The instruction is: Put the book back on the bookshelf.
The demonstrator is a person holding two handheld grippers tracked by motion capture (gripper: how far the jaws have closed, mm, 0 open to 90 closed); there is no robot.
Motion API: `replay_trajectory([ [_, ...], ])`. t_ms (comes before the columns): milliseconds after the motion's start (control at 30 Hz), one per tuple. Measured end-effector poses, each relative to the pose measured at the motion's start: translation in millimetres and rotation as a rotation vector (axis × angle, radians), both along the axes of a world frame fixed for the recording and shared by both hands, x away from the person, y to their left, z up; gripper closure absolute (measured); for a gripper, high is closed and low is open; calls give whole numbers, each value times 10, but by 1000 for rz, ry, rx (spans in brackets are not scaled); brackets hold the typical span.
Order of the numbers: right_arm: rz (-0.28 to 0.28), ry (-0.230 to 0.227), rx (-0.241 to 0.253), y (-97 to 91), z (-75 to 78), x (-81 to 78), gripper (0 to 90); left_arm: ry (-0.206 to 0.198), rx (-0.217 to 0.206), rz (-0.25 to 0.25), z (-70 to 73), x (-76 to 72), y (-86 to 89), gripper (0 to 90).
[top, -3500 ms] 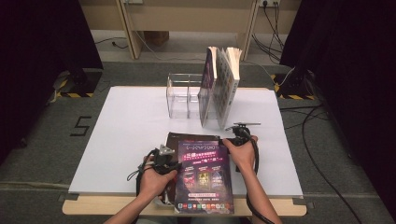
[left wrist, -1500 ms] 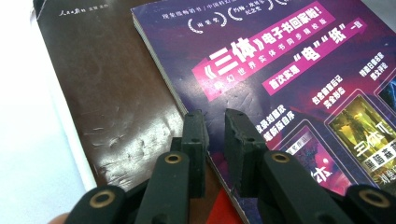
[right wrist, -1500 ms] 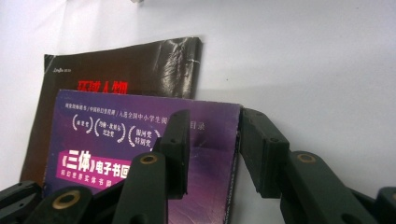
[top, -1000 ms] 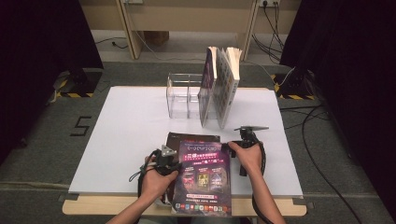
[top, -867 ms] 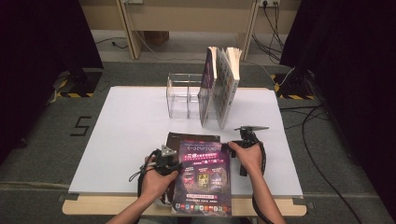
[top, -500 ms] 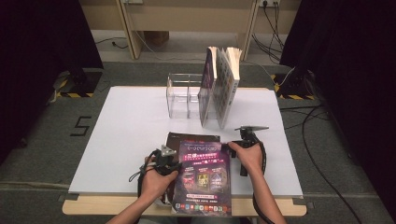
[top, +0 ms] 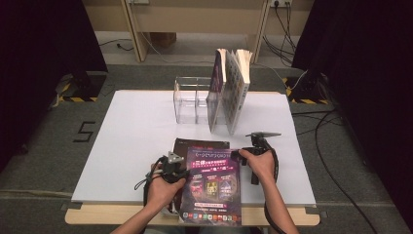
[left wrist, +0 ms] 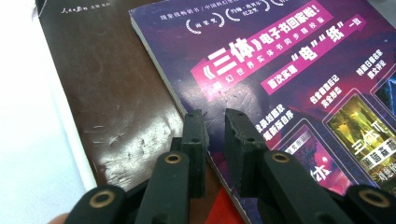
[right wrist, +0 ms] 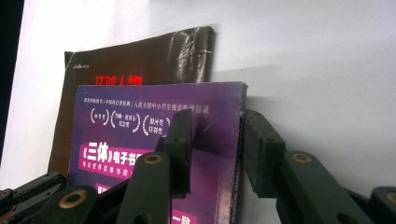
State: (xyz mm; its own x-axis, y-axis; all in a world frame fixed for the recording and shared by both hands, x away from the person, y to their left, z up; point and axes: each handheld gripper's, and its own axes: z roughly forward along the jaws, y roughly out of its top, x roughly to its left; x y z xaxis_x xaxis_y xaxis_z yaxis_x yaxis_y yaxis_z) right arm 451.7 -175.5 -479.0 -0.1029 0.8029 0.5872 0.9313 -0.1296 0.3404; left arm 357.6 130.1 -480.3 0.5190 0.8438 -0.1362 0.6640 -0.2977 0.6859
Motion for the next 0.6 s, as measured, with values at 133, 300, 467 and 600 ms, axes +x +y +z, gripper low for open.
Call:
replay_trajectory([
  [133,8,0,12,-15,-10,0,653,4,-4,2,0,2,0,779],
  [300,6,12,12,-6,-3,10,653,5,-4,2,1,3,0,779],
  [467,-1,-22,15,-13,16,-28,712,3,0,2,2,2,0,779],
  [600,25,-65,109,-49,136,-71,767,7,3,2,6,8,10,779],
])
